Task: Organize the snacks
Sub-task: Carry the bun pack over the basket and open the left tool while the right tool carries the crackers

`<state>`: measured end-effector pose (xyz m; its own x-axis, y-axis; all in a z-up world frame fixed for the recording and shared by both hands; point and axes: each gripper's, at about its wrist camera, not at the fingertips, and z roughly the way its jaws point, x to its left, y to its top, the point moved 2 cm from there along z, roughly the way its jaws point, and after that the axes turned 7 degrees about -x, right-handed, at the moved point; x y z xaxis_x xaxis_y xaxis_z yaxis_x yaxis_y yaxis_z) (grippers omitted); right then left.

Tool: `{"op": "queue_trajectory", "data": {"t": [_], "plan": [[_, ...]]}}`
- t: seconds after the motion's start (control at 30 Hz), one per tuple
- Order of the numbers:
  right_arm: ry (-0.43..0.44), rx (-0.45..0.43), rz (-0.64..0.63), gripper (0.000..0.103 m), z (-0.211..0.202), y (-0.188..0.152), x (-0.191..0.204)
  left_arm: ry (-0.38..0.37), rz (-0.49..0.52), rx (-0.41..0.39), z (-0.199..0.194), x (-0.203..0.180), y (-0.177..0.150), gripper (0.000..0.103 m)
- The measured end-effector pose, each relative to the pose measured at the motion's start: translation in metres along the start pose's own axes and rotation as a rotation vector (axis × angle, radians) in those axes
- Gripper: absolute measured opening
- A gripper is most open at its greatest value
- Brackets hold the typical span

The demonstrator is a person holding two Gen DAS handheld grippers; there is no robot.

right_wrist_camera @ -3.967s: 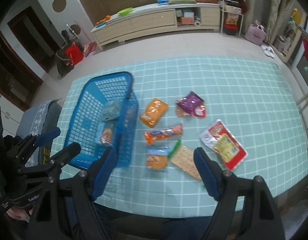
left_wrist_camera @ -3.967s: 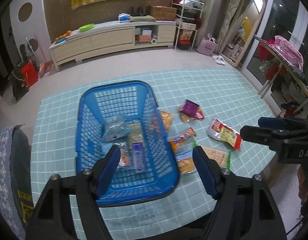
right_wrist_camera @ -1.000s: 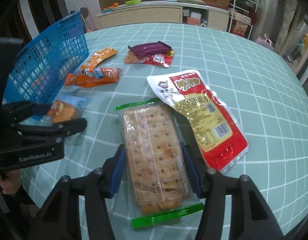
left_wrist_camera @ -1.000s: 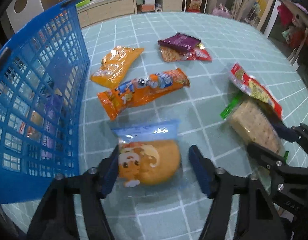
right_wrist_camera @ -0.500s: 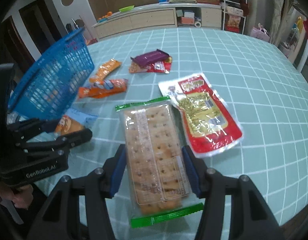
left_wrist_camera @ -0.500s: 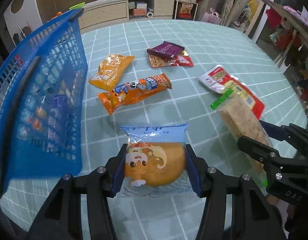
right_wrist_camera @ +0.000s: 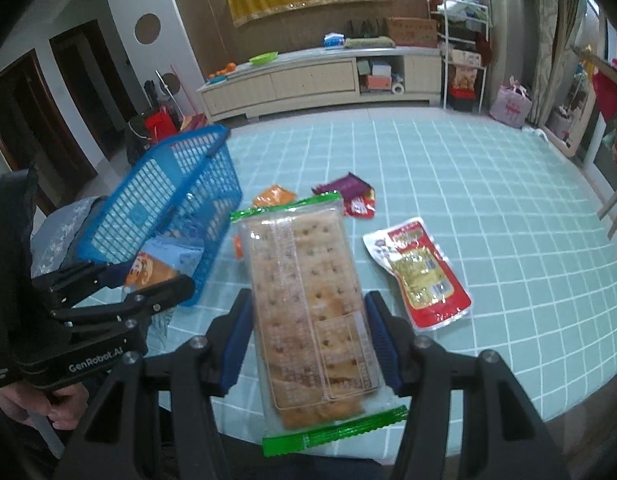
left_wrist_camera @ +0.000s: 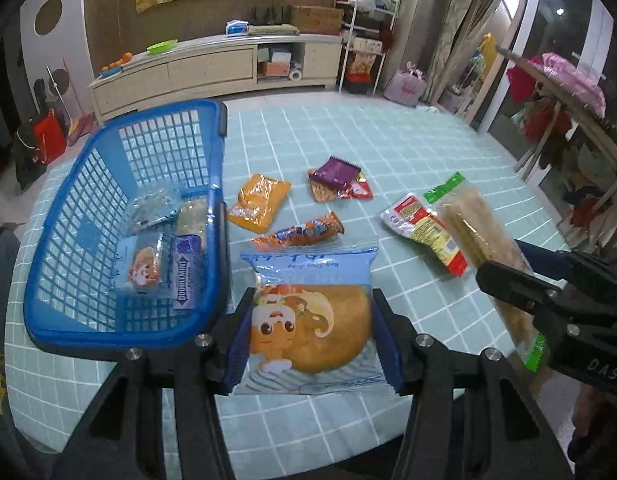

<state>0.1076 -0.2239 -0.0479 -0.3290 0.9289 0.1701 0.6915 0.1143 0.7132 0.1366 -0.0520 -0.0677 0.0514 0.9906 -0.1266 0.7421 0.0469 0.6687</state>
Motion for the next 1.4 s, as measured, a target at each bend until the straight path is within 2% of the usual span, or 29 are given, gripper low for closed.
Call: {"op": "queue_trajectory", "data": {"t": [0.3, 0.67, 0.93, 1.2, 1.4], "plan": [[0.041, -0.065, -0.004, 0.060, -0.015, 0.020, 0.038, 0.032, 0.006, -0.076, -0.043, 0.034, 0.021, 0.052], [0.121, -0.077, -0.030, 0.060, 0.012, 0.052, 0.077, 0.120, 0.016, -0.108, -0.055, 0.089, 0.047, 0.052], [0.150, -0.060, -0.031, 0.060, 0.042, 0.061, 0.102, 0.124, -0.023, -0.050, -0.029, 0.127, 0.055, 0.052], [0.139, -0.020, -0.014, 0.060, 0.077, 0.061, 0.102, 0.122, -0.024, 0.049, 0.016, 0.134, 0.047, 0.052], [0.135, 0.003, 0.011, 0.060, 0.091, 0.058, 0.101, 0.122, -0.045, 0.106, 0.025, 0.143, 0.033, 0.052]]}}
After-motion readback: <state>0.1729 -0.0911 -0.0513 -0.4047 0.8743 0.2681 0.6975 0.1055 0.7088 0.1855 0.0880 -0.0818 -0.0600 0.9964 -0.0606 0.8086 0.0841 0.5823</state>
